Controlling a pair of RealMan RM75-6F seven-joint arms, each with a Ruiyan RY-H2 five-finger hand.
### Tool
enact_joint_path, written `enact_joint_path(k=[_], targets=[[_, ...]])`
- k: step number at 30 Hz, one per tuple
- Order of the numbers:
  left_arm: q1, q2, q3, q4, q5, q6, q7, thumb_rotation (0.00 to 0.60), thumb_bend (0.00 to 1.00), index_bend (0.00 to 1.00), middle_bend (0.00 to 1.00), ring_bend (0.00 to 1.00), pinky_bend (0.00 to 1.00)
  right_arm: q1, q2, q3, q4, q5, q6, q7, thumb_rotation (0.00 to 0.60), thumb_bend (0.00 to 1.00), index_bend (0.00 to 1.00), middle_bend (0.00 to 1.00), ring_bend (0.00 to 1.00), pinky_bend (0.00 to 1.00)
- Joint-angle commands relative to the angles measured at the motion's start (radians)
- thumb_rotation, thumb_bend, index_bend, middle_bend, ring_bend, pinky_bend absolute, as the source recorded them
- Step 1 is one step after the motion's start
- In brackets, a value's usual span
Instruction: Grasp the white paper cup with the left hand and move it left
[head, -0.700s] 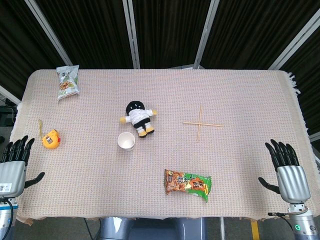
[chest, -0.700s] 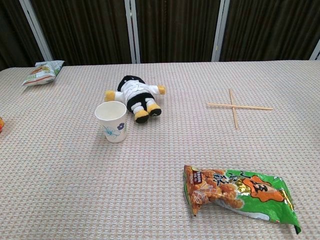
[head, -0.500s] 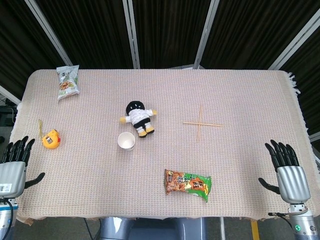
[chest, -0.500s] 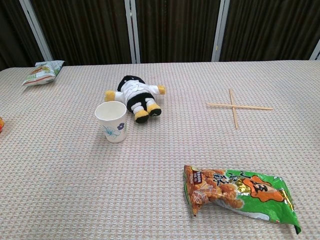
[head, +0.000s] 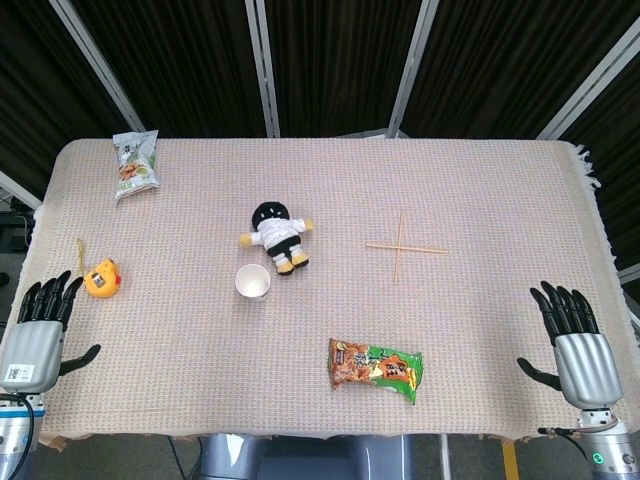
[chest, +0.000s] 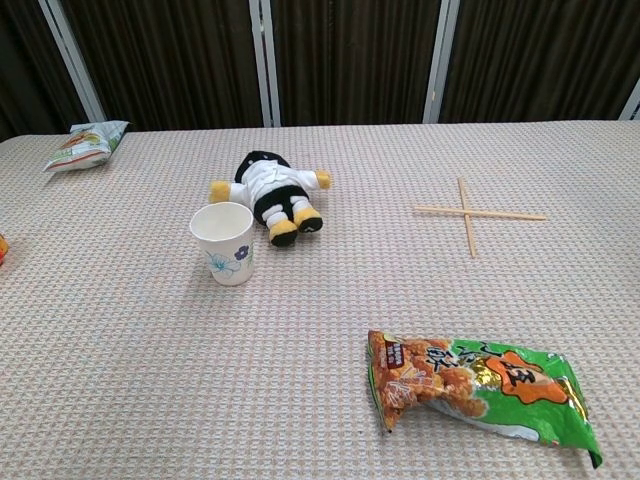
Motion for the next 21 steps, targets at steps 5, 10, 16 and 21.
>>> enact_joint_path(k=[5,10,16,21], targets=[[-0.087,0.007,-0.051,-0.092,-0.045,-0.102,0.112,0.6,0.09,0.14,0.0,0.0,0.0,-0.001,0.007,-0.004,-0.004,-0.01,0.003,0.015,0.6,0.03,0.03,0.0,0.0,0.0],[-0.182,-0.016,-0.118,-0.154,-0.162,-0.205,0.27,0.6,0.09,0.14,0.0,0.0,0.0,0.0,0.012,-0.005,-0.005,-0.01,-0.001,0.025,0.6,0.03,0.03,0.0,0.0,0.0],[-0.29,-0.058,-0.183,-0.213,-0.35,-0.307,0.407,0.6,0.09,0.2,0.0,0.0,0.0,0.002,0.022,-0.004,-0.007,-0.002,-0.009,0.05,0.6,0.04,0.03,0.0,0.0,0.0],[-0.396,-0.127,-0.224,-0.212,-0.499,-0.337,0.545,0.6,0.09,0.26,0.0,0.0,0.0,0.003,0.03,-0.004,-0.007,-0.001,-0.015,0.069,0.6,0.04,0.03,0.0,0.0,0.0]])
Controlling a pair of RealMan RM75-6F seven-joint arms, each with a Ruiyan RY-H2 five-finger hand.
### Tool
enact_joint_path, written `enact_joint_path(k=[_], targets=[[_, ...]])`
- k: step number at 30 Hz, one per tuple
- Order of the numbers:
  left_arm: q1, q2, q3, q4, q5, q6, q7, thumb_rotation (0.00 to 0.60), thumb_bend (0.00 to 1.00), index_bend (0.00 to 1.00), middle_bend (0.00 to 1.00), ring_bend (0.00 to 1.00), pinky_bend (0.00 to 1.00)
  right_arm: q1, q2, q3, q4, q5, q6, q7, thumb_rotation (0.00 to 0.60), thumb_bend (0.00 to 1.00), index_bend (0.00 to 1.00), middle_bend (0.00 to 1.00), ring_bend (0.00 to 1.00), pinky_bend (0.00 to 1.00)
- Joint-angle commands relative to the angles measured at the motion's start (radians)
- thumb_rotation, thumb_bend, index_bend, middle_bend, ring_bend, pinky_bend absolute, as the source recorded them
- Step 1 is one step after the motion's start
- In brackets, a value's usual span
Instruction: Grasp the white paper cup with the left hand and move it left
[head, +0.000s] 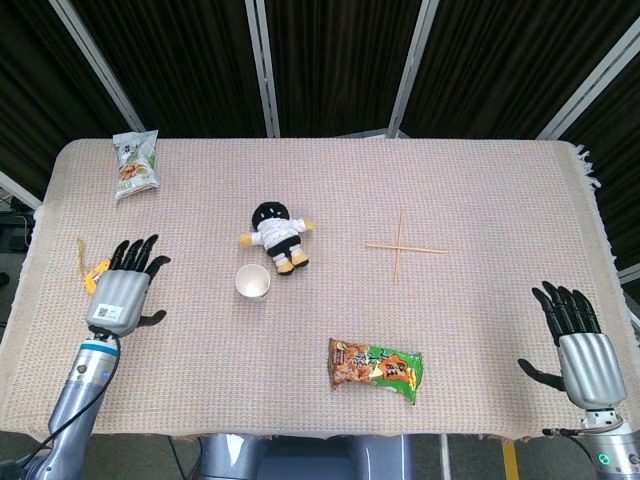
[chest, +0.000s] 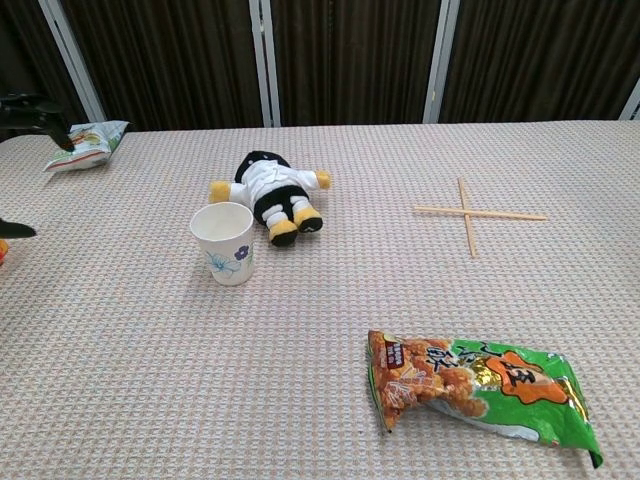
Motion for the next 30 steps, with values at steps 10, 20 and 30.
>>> enact_joint_path(k=[10,20,30], targets=[[-0.236,-0.205,-0.064,0.064,-0.318,-0.021,0.256,0.6,0.09,0.01,0.0,0.0,0.0,0.004,0.01,-0.003,0.002,-0.004,-0.008,0.034,0.6,0.04,0.03,0.0,0.0,0.0],[-0.365,-0.308,-0.099,0.155,-0.481,0.002,0.336,0.6,0.09,0.12,0.0,0.0,0.0,0.007,0.021,0.001,0.006,0.008,-0.016,0.074,0.6,0.04,0.03,0.0,0.0,0.0],[-0.459,-0.373,-0.121,0.222,-0.588,-0.012,0.339,0.6,0.09,0.21,0.0,0.0,0.0,0.011,0.032,0.0,0.008,0.013,-0.028,0.094,0.6,0.04,0.03,0.0,0.0,0.0]])
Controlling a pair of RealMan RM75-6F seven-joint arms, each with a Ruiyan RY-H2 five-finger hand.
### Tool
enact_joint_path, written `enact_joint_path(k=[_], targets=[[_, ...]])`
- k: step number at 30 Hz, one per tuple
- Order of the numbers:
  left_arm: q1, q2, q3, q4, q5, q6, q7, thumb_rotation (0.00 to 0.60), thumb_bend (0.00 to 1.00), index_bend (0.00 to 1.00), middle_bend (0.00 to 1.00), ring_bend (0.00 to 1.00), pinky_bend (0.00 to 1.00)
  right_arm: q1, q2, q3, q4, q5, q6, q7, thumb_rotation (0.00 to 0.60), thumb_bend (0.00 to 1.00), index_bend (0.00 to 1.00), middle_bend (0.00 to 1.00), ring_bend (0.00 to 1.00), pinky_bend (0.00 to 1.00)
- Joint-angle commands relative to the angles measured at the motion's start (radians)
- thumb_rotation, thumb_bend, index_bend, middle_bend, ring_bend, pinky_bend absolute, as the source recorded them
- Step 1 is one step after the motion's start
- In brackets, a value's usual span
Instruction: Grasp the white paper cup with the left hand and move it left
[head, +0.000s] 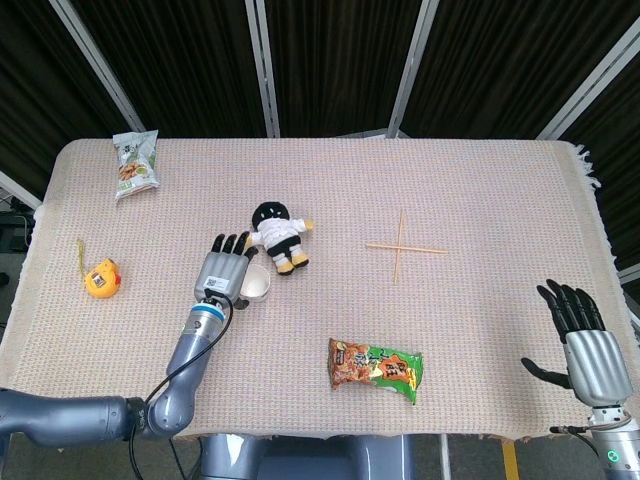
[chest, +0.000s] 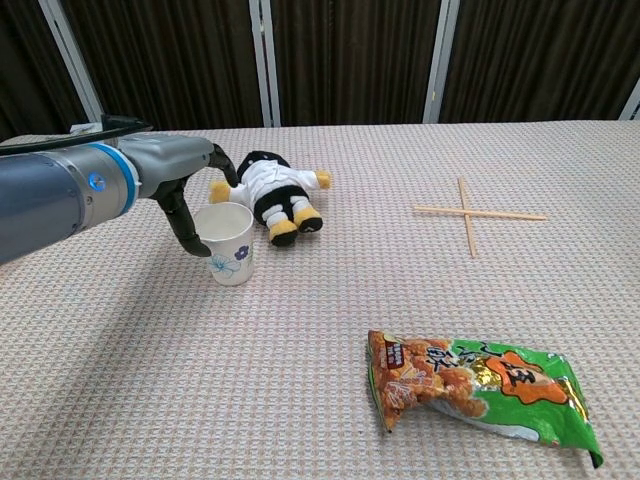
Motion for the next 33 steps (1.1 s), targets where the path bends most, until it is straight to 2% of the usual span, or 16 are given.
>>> enact_joint_path(k=[1,6,9,16,23,28,33], targets=[[-0.024,-0.021,0.0,0.022,-0.022,0.006,0.003,0.6,0.09,0.22,0.0,0.0,0.0,0.0,0.003,0.001,-0.001,0.001,0.0,0.003,0.6,0.04,0.03,0.0,0.0,0.0],[-0.05,-0.048,0.013,0.061,-0.041,0.025,0.009,0.6,0.09,0.43,0.0,0.0,0.0,0.0,0.008,0.001,0.0,0.003,0.001,0.02,0.6,0.04,0.03,0.0,0.0,0.0],[-0.056,-0.056,0.025,0.077,-0.032,0.035,-0.001,0.6,0.09,0.49,0.0,0.0,0.0,0.001,0.011,0.003,0.001,0.009,-0.004,0.033,0.6,0.04,0.03,0.0,0.0,0.0],[-0.038,-0.048,0.033,0.059,-0.013,0.029,-0.079,0.6,0.09,0.49,0.0,0.0,0.0,-0.001,0.013,0.001,-0.001,0.002,0.002,0.033,0.6,0.04,0.03,0.0,0.0,0.0],[0.05,-0.024,0.029,-0.001,0.122,-0.056,-0.393,0.6,0.09,0.5,0.0,0.0,0.0,0.0,0.011,0.001,-0.003,0.004,-0.001,0.027,0.6,0.04,0.03,0.0,0.0,0.0],[0.092,-0.023,0.081,0.034,0.253,-0.074,-0.522,0.6,0.09,0.5,0.0,0.0,0.0,0.001,0.012,0.001,-0.005,0.006,-0.004,0.027,0.6,0.04,0.03,0.0,0.0,0.0],[0.114,-0.006,0.115,0.062,0.292,-0.088,-0.573,0.6,0.09,0.5,0.0,0.0,0.0,0.002,0.01,-0.002,-0.007,0.005,-0.009,0.015,0.6,0.04,0.03,0.0,0.0,0.0]])
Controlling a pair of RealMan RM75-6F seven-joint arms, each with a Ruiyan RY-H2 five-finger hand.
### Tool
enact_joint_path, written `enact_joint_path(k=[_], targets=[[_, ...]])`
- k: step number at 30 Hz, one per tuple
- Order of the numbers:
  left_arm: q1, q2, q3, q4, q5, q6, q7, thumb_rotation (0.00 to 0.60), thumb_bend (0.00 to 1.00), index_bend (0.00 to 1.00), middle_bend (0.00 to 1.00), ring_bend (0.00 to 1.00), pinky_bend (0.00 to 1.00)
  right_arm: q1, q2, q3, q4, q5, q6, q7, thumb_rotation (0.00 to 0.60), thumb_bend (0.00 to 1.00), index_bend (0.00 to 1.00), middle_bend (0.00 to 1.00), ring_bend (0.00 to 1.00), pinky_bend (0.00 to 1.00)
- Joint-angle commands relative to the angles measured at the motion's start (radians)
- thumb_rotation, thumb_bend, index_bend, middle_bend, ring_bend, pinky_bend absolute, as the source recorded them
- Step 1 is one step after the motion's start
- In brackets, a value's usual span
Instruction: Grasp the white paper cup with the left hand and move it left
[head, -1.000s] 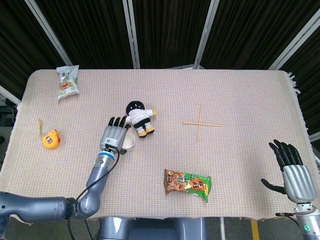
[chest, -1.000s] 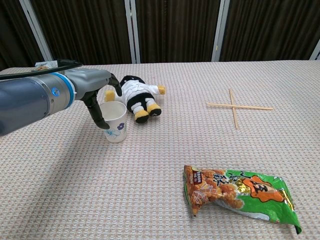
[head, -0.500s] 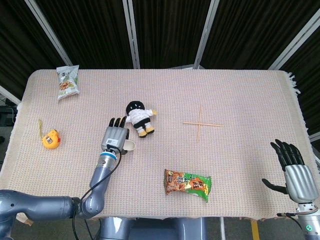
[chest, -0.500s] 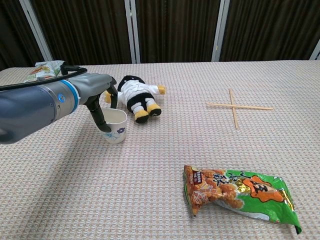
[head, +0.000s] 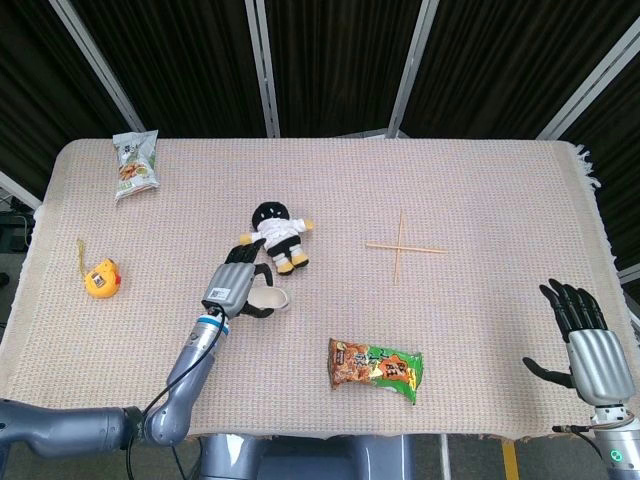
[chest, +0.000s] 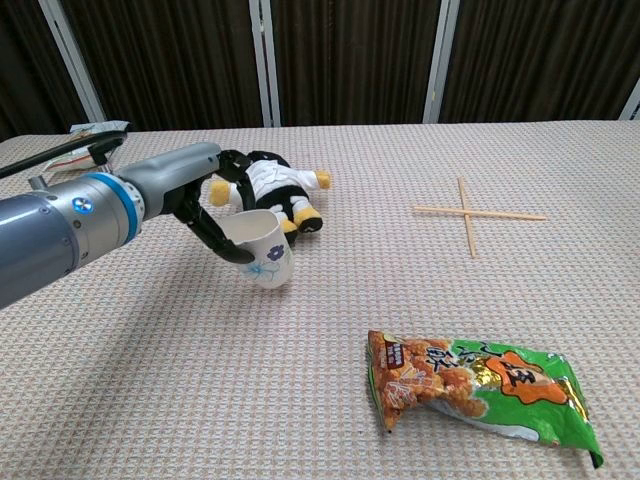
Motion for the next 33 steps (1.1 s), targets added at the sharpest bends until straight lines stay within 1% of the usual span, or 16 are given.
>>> enact_joint_path(k=[1,5,9,12,14,16,19,22,27,33], targets=[[0.024,0.019,0.033,0.03,0.027,-0.019,-0.029,0.6,0.09,0.5,0.0,0.0,0.0,0.001,-0.001,-0.002,-0.002,-0.001,-0.002,-0.005,0.6,0.04,0.03,0.0,0.0,0.0],[0.026,0.046,0.06,0.056,-0.002,-0.029,0.004,0.6,0.09,0.47,0.0,0.0,0.0,0.0,0.0,-0.001,-0.004,0.0,-0.001,-0.007,0.6,0.04,0.03,0.0,0.0,0.0],[0.023,0.077,0.074,0.058,-0.038,-0.021,0.054,0.6,0.09,0.41,0.0,0.0,0.0,0.0,0.002,0.0,-0.005,0.004,-0.002,-0.005,0.6,0.04,0.03,0.0,0.0,0.0],[0.022,0.102,0.078,0.043,-0.064,-0.012,0.083,0.6,0.09,0.26,0.0,0.0,0.0,0.0,0.001,0.001,-0.006,0.002,-0.001,-0.006,0.6,0.04,0.03,0.0,0.0,0.0],[0.02,0.121,0.084,0.028,-0.08,-0.009,0.105,0.6,0.09,0.14,0.0,0.0,0.0,-0.001,0.0,0.0,-0.006,0.0,0.002,-0.007,0.6,0.04,0.03,0.0,0.0,0.0],[0.016,0.135,0.089,0.014,-0.094,-0.007,0.125,0.6,0.09,0.09,0.0,0.0,0.0,-0.002,0.001,-0.001,-0.008,-0.002,0.003,-0.008,0.6,0.04,0.03,0.0,0.0,0.0],[0.007,0.149,0.089,-0.009,-0.122,0.005,0.158,0.6,0.09,0.09,0.0,0.0,0.0,-0.002,0.001,-0.002,-0.011,-0.005,0.006,-0.01,0.6,0.04,0.03,0.0,0.0,0.0],[-0.009,0.141,0.085,-0.02,-0.141,0.025,0.192,0.6,0.09,0.09,0.0,0.0,0.0,-0.002,0.001,-0.003,-0.015,-0.008,0.006,-0.016,0.6,0.04,0.03,0.0,0.0,0.0],[-0.038,0.096,0.097,-0.002,-0.152,0.074,0.27,0.6,0.09,0.16,0.0,0.0,0.0,-0.002,0.0,-0.007,-0.017,-0.012,0.003,-0.024,0.6,0.04,0.03,0.0,0.0,0.0],[-0.077,0.026,0.094,0.044,-0.183,0.114,0.356,0.6,0.09,0.26,0.0,0.0,0.0,-0.002,0.002,-0.006,-0.018,-0.011,0.004,-0.018,0.6,0.04,0.03,0.0,0.0,0.0]])
